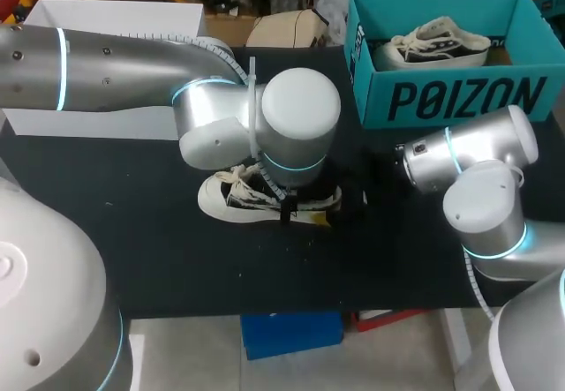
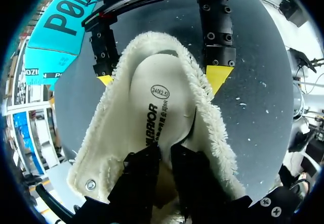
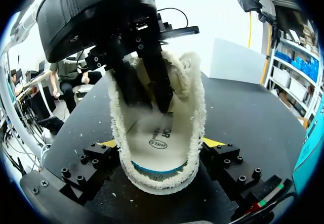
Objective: Take the shoe out of the shoebox, open the shoe tongue, remove and reinsert the insole, then place the shoe into the shoebox
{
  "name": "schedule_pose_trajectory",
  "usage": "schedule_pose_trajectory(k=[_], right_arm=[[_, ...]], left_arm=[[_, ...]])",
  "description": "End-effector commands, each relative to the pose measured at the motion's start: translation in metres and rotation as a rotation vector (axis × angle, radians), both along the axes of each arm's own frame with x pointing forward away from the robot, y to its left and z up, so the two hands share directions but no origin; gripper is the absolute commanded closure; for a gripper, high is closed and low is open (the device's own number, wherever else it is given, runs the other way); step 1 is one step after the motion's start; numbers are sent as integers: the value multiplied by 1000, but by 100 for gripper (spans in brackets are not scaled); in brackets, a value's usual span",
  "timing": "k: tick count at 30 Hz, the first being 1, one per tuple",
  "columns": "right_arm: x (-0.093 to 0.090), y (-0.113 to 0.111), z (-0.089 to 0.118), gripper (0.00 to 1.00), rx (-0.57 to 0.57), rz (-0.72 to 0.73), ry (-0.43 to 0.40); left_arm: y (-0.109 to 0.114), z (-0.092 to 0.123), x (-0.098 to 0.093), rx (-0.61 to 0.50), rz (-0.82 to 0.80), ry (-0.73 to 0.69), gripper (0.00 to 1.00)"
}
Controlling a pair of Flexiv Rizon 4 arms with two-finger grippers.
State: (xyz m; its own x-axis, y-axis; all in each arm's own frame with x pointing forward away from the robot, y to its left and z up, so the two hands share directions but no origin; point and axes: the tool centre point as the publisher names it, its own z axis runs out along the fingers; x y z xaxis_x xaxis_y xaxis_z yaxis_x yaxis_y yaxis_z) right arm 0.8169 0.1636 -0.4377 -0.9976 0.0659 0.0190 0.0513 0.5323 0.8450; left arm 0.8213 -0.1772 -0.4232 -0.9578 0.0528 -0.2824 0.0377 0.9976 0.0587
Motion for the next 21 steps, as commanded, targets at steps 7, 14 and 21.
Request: schedule_pose_trajectory(k=[7,14,21], right_arm=[[-6,-1,1,100,0,1,1],[-6,-1,1,100,0,1,1],[-6,-1,1,100,0,1,1]], left_arm=[[5,-49,10,-79,46,203,100],[12,-22,5,-147,69,261,100],[12,5,4,-189,52,269,100]])
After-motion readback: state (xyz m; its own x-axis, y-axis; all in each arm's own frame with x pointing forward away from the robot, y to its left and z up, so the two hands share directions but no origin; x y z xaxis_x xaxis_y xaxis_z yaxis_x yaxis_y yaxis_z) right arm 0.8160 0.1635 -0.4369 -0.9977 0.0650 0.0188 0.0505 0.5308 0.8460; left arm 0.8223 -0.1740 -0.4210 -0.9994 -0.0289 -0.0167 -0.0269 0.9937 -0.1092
